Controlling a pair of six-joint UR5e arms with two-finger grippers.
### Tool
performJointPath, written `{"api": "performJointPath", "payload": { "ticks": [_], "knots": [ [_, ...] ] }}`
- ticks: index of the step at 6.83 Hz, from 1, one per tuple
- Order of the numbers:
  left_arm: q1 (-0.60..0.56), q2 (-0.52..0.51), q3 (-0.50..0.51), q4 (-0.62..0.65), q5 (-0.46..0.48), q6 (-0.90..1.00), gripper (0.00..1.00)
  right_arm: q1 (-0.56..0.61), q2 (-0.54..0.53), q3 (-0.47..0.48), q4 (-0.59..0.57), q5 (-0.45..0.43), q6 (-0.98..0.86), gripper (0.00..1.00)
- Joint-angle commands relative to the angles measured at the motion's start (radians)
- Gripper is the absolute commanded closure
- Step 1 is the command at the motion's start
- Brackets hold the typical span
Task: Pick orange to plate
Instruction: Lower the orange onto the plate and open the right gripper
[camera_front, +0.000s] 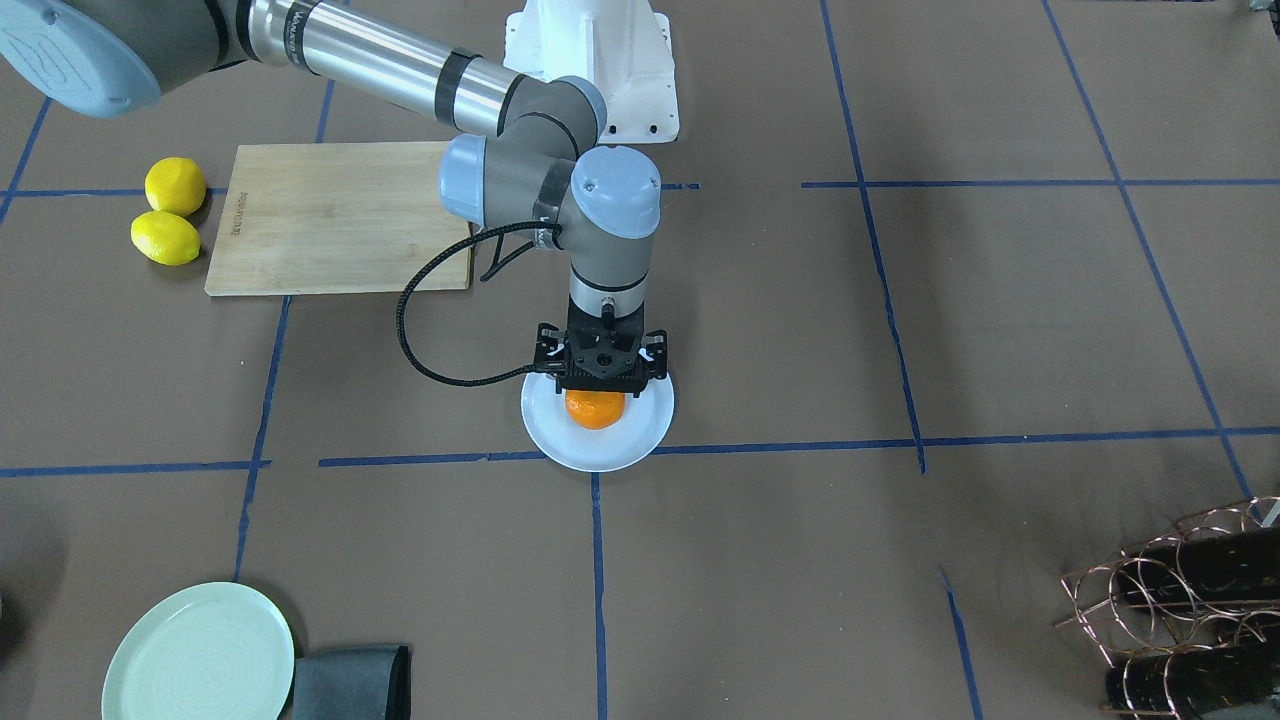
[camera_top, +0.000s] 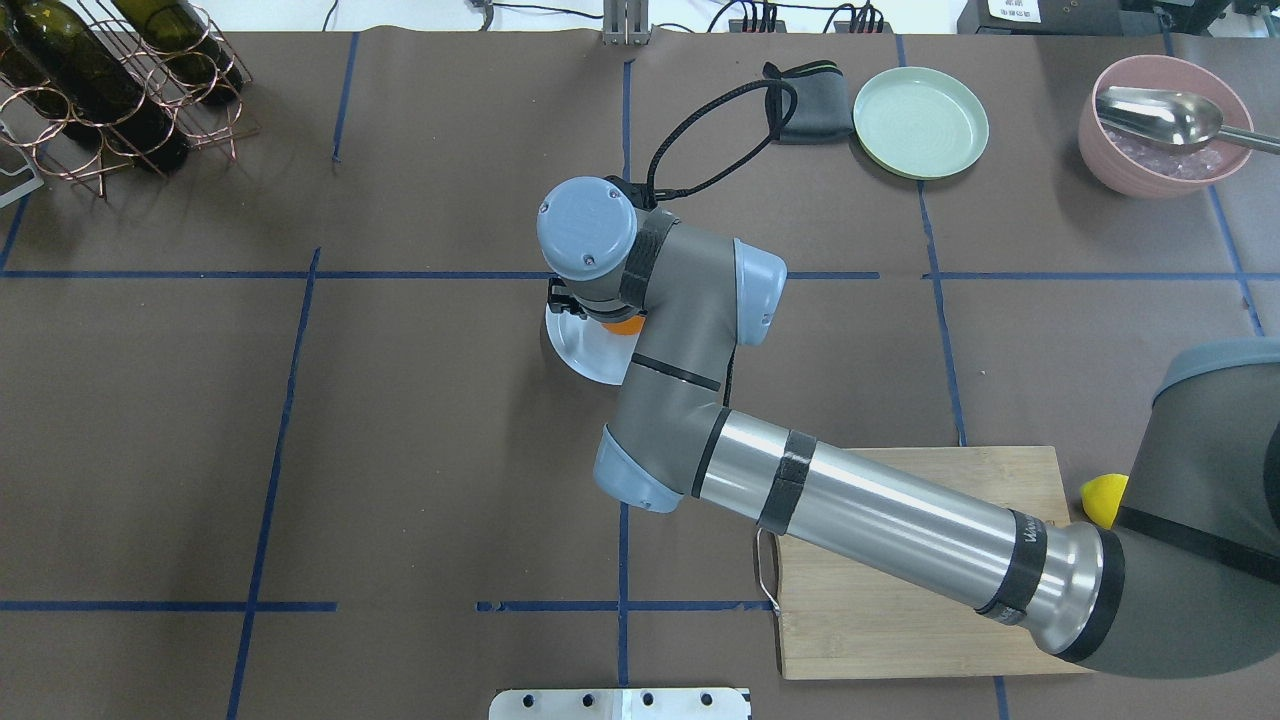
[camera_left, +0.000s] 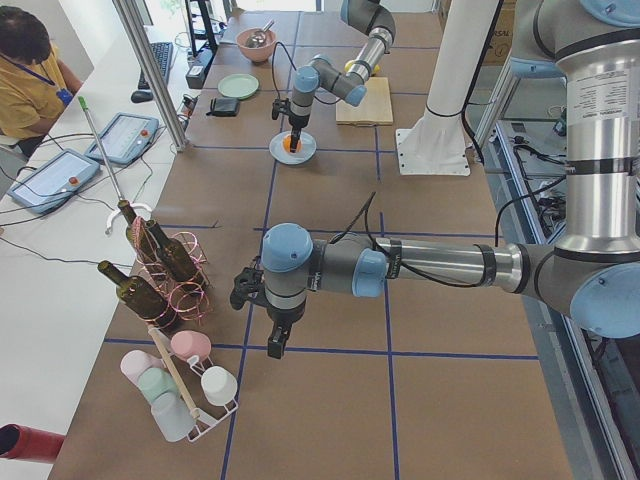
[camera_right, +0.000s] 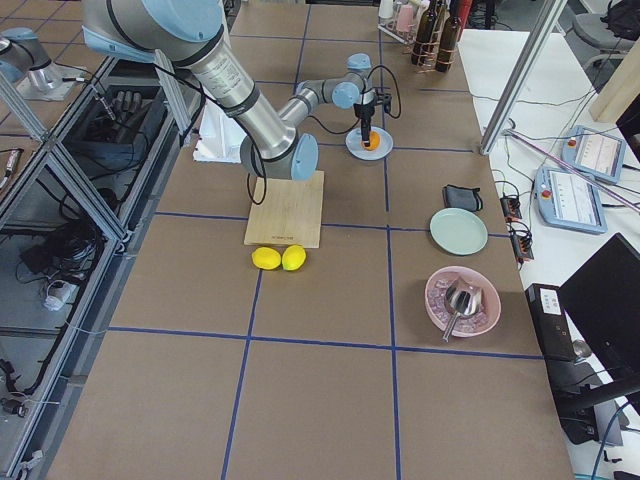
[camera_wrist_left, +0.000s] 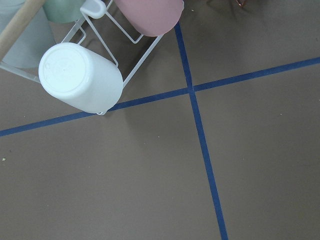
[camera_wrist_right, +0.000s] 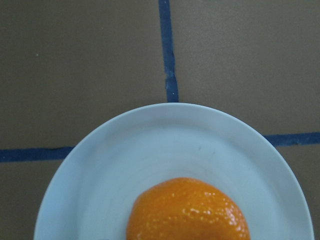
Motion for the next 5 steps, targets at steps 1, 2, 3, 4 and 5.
{"api": "performJointPath", "payload": {
  "ticks": [1, 2, 3, 4, 5],
  "knots": [
    [0.001, 0.000, 0.001, 0.000, 0.000, 0.000, 0.00, 0.047, -0.001, 0.024, -0.009, 0.072, -0.022, 0.00],
    [0.000, 0.000, 0.001, 0.000, -0.001, 0.000, 0.00, 0.104, -0.008, 0.069, -0.059, 0.157, -0.083, 0.00],
    [0.001, 0.000, 0.001, 0.006, -0.002, 0.000, 0.00, 0.153, -0.042, 0.153, -0.146, 0.202, -0.187, 0.00],
    [0.001, 0.000, 0.001, 0.009, -0.002, 0.000, 0.00, 0.232, -0.152, 0.290, -0.206, 0.280, -0.328, 0.00],
    [0.000, 0.002, 0.001, 0.009, -0.002, 0.000, 0.00, 0.330, -0.286, 0.402, -0.227, 0.364, -0.504, 0.00]
  ]
}}
